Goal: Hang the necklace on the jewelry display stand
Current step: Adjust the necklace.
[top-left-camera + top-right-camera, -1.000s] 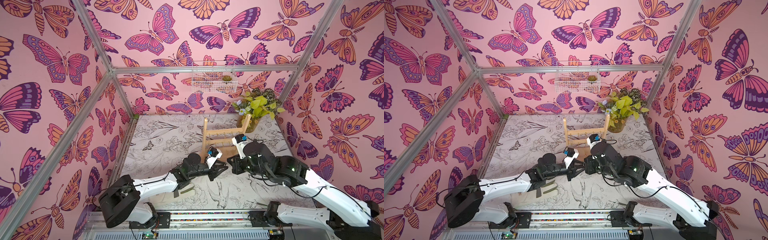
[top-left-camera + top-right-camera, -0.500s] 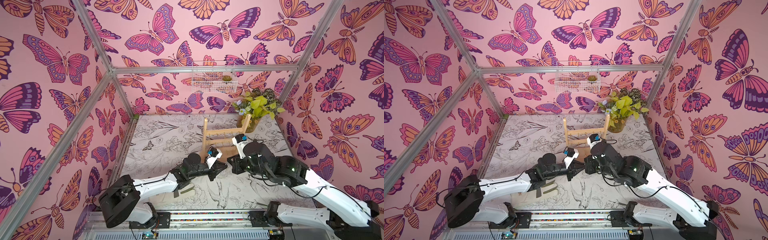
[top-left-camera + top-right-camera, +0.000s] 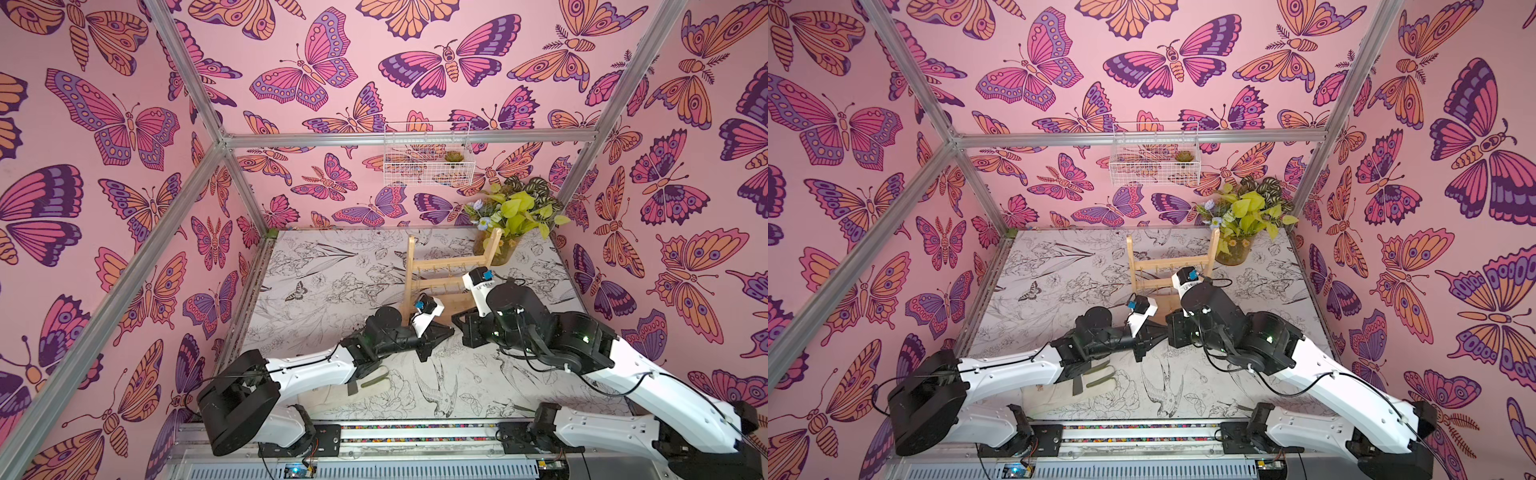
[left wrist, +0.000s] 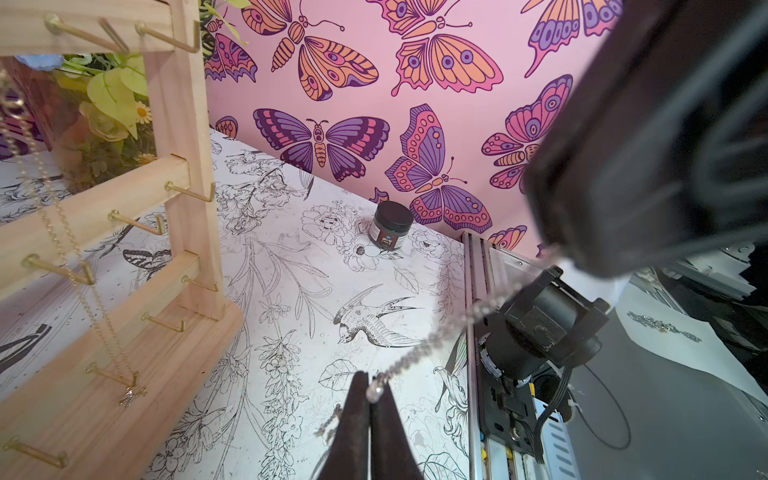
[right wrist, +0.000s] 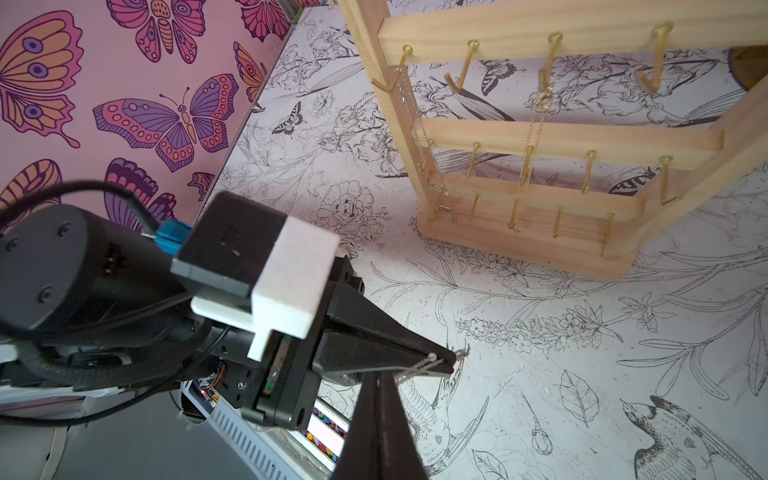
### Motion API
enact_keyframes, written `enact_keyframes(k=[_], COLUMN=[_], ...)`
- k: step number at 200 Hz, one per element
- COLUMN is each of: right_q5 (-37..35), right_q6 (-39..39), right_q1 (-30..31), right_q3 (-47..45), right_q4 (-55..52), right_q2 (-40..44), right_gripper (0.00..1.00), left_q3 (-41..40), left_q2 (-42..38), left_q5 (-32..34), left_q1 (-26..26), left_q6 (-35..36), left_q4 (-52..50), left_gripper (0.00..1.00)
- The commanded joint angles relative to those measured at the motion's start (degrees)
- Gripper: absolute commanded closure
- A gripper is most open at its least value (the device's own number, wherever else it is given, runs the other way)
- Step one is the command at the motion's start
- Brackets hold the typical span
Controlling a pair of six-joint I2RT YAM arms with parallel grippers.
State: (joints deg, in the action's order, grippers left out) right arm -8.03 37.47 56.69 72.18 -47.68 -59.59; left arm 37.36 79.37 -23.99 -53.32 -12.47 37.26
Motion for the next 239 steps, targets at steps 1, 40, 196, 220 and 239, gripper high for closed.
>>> enact_keyframes(k=[1,40,196,220,239], right_q5=[0.59,0.23,3.58,1.27,0.82], right_q6=[0.39,0.60,-15.68,-18.32,-20.04], right_q1=[0.39,0.36,-2.11,-2.11,-2.05], right_q3=[0.05,-1.17,-16.60,-19.93,-21.00], right_q4=[0.58,1.34,17.94,22.90,25.82], right_q2=[-0.33,-0.17,5.57,6.71,6.88], right_gripper=[1.00,1.00,0.56,0.56,0.58], left_q3=[-1.28,-2.47,5.24,5.07,6.23], left_q2=[-1.38,-2.53,-14.58,-15.72,-15.83], left_q5=[0.08,-0.90,8.17,8.56,8.91], left_q1=[-0.03,0.57,1.95,2.12,2.52], left_q6=[0.15,-1.13,-2.36,-1.78,-1.35], left_q4=[0.45,2.03,-27.86,-28.63,-30.98], left_gripper=[1.00,1.00,1.00,1.00,1.00])
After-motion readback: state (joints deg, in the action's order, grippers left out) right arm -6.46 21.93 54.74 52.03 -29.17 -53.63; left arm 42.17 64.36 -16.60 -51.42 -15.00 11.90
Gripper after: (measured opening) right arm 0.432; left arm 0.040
